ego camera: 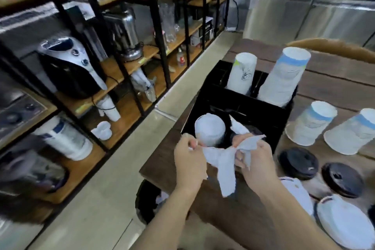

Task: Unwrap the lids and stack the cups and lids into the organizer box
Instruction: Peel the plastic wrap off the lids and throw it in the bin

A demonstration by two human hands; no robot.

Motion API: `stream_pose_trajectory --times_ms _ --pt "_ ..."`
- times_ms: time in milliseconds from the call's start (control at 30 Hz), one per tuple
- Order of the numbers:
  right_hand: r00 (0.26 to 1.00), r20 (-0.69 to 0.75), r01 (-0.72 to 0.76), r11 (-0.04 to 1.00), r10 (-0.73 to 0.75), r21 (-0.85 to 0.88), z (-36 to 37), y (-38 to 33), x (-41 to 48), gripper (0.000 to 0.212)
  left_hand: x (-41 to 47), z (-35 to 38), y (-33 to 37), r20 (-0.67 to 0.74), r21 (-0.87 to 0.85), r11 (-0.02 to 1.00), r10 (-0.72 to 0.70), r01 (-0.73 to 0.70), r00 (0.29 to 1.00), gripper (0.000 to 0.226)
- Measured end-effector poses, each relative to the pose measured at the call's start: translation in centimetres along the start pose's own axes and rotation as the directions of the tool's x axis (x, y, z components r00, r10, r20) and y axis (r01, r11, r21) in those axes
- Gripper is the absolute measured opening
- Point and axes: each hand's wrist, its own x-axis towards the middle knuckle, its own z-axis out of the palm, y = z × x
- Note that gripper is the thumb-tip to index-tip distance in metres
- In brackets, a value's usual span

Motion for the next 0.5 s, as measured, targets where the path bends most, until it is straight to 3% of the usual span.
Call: stream_pose_trajectory --times_ms 100,200,333,433,467,500 --pt "0.986 0.163 -0.046 0.997 0.036 0.055 4.8 1.8 -0.9 0.037 2.8 -7.1 -1.2 -0.292 -0.21 0.977 -0.106 0.045 0.951 0.035" --pt "0.941 0.317 -0.059 0.979 0.119 -0.194 9.1 5.4 -2.1 0.039 5.6 -13.6 -3.3 -0.46 -0.379 0.924 -0.235 0.05 0.856 0.03" --pt "0.873 0.385 -0.09 0.874 0.301 -0.478 13.7 14.6 -2.9 0.063 8.6 -19.5 -9.2 -0.467 -0.485 0.853 -0.441 0.194 0.766 0.02" --pt "0.832 0.344 -0.121 0.748 0.435 -0.653 14.6 21.2 -1.8 0.022 10.2 -21.7 -15.5 -0.401 -0.452 0.803 -0.572 0.388 0.716 0.005" --pt "0.828 0.291 -0.16 0.701 0.478 -0.695 14.4 23.4 -0.9 0.008 10.7 -22.0 -17.4 -0.373 -0.444 0.781 -0.607 0.439 0.702 0.014" --pt "0.833 0.223 -0.205 0.657 0.506 -0.726 13.8 25.5 0.0 0.009 11.2 -22.1 -19.5 -0.339 -0.448 0.759 -0.633 0.472 0.696 0.027"
